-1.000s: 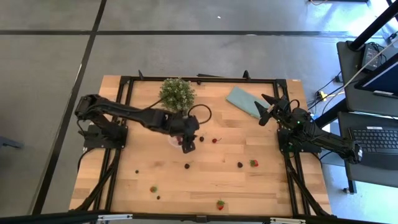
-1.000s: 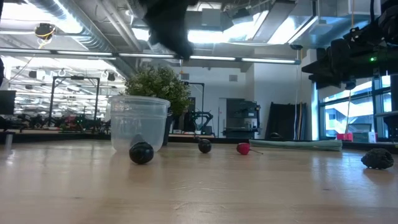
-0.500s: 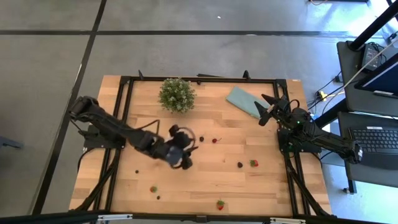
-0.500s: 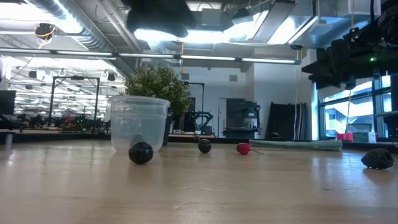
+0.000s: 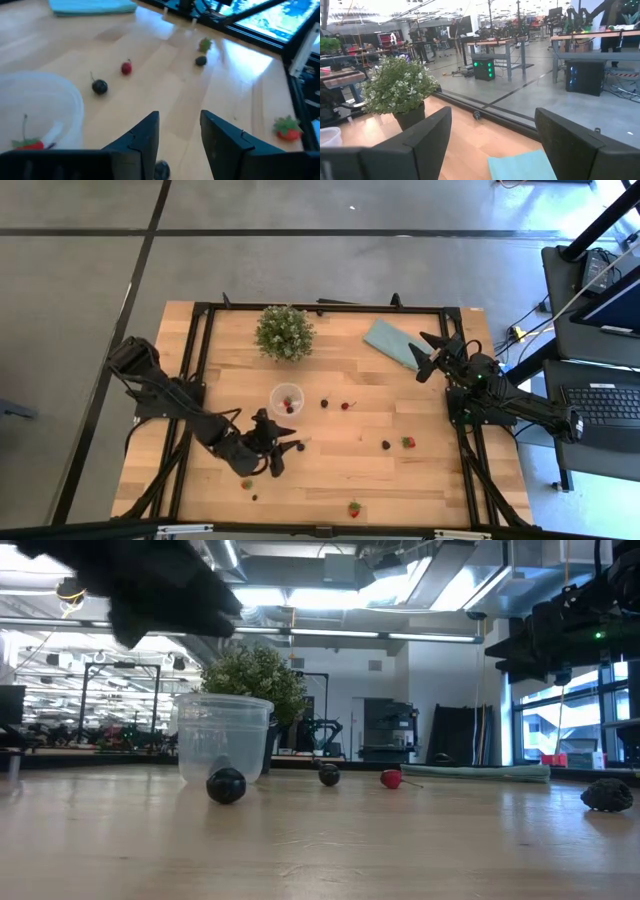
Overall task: Pick and placing Produce into tupperware
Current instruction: Put the black cherry into the transparent container
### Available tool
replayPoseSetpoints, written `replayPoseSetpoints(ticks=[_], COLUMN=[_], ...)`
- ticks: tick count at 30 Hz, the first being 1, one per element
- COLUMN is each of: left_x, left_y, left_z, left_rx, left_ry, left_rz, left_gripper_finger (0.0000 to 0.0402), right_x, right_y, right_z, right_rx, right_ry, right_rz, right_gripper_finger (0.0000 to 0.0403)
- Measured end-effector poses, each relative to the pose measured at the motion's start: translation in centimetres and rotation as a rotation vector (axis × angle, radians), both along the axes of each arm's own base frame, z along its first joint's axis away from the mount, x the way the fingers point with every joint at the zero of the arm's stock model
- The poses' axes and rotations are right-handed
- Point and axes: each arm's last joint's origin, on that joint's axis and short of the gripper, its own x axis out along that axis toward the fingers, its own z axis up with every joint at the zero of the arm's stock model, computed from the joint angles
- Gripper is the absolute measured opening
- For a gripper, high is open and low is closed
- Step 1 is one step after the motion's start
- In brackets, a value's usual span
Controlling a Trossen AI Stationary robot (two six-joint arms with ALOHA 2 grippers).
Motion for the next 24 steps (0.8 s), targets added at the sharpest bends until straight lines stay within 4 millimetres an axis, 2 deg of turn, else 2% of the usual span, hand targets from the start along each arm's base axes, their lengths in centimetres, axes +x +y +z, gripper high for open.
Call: replayPoseSetpoints(ticks=[6,11,15,19,24], left_x=[-0.1,0.2,0.3,0.3,0.6], left_y=[0.0,0.3,0.5,0.5,0.9], left_z=[-0.1,-0.2,-0.2,-0.2,-0.2], left_rx=[0.11,0.059,0.087,0.082,0.052], left_ry=[0.033,0.03,0.042,0.04,0.046], left_rz=[-0.053,-0.037,-0.053,-0.049,-0.047], left_gripper_finger=[0.0131,0.0144,0.0155,0.0174,0.0216], right_x=[0.0,0.0,0.0,0.0,0.0], right_y=[0.0,0.0,0.0,0.0,0.0], right_z=[0.0,0.0,0.0,0.0,0.0], right_rx=[0.0,0.001,0.001,0.001,-0.002], right_ry=[0.001,0.001,0.001,0.001,0.004], right_rz=[0.0,0.0,0.0,0.0,-0.001], right_gripper_finger=[0.0288,0.0288,0.0288,0.0288,0.0288])
